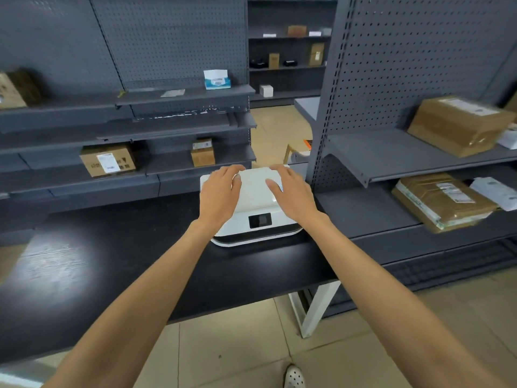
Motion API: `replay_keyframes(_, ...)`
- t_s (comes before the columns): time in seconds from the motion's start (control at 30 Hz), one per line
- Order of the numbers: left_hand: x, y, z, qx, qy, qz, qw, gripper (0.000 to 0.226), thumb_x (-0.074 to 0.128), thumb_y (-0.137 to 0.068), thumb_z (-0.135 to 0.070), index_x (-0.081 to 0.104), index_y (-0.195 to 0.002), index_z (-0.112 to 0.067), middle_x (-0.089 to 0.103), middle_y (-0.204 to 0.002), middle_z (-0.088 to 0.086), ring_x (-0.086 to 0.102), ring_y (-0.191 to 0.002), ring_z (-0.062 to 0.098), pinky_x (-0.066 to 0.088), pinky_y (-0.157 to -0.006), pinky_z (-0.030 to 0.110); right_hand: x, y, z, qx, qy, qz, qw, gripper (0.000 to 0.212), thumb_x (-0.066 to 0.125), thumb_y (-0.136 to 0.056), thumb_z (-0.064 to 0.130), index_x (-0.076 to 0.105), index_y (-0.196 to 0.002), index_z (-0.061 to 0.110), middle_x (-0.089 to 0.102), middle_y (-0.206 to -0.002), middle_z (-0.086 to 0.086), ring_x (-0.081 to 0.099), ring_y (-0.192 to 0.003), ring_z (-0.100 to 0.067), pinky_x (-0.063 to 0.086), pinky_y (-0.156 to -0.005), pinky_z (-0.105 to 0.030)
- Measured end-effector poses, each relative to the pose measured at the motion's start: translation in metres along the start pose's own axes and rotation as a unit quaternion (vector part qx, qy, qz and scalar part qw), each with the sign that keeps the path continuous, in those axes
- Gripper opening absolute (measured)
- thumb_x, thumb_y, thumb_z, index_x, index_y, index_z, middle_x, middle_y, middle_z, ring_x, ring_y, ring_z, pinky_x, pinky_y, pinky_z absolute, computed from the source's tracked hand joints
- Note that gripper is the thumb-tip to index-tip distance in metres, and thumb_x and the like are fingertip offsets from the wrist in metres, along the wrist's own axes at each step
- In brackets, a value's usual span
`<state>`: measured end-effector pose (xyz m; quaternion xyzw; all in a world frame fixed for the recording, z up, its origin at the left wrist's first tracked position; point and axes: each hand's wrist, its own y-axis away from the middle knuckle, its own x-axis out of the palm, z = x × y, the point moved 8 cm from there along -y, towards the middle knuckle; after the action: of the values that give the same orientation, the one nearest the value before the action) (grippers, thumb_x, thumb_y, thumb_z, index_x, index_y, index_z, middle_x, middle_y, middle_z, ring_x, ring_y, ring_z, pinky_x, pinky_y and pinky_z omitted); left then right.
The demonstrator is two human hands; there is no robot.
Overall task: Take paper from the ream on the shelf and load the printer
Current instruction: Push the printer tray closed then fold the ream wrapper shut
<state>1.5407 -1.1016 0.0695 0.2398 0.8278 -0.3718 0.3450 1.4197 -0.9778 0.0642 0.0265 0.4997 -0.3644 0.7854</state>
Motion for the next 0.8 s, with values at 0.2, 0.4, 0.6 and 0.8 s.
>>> replay_keyframes(0.2, -0.038, -0.018, -0.050, 0.063, 0.018, -0.041, 0.997, 0.036, 0.032, -0.107, -0.031, 0.062, -0.125, -0.021, 0.066, -0.121, -0.003, 0.057, -0.113, 0.022, 0.044, -0.087, 0.033, -0.055, -0.004, 0.022, -0.015, -0.041, -0.058, 0.997, 0.038, 0.042, -0.102, 0.038, 0.049, -0.136, 0.023, 0.055, -0.136, 0.000, 0.051, -0.121, -0.022, 0.040, -0.093, -0.037)
replay_keyframes(0.4, -0.072, -0.035, -0.095, 0.108, 0.053, -0.086, 0.989, 0.043, 0.028, -0.106, -0.037, 0.065, -0.116, -0.019, 0.068, -0.107, -0.001, 0.058, -0.100, 0.020, 0.047, -0.084, 0.036, -0.109, -0.012, 0.037, -0.026, -0.082, -0.102, 0.991, 0.037, 0.041, -0.101, 0.037, 0.051, -0.134, 0.024, 0.057, -0.135, 0.005, 0.050, -0.123, -0.017, 0.042, -0.096, -0.038)
replay_keyframes(0.6, -0.082, -0.048, -0.136, 0.141, 0.065, -0.108, 0.982, 0.061, 0.014, -0.099, -0.044, 0.066, -0.114, -0.017, 0.069, -0.109, 0.000, 0.060, -0.103, 0.022, 0.046, -0.091, 0.042, -0.156, -0.016, 0.038, -0.032, -0.131, -0.145, 0.980, 0.030, 0.043, -0.100, 0.038, 0.056, -0.124, 0.027, 0.063, -0.121, 0.009, 0.056, -0.112, -0.012, 0.048, -0.090, -0.038)
replay_keyframes(0.8, -0.089, -0.058, -0.179, 0.176, 0.089, -0.130, 0.972, 0.052, 0.019, -0.102, -0.036, 0.067, -0.112, -0.017, 0.069, -0.108, 0.001, 0.060, -0.104, 0.023, 0.048, -0.090, 0.047, -0.197, -0.012, 0.032, -0.054, -0.150, -0.175, 0.972, 0.025, 0.042, -0.099, 0.041, 0.057, -0.117, 0.030, 0.065, -0.112, 0.009, 0.060, -0.104, -0.014, 0.051, -0.087, -0.044)
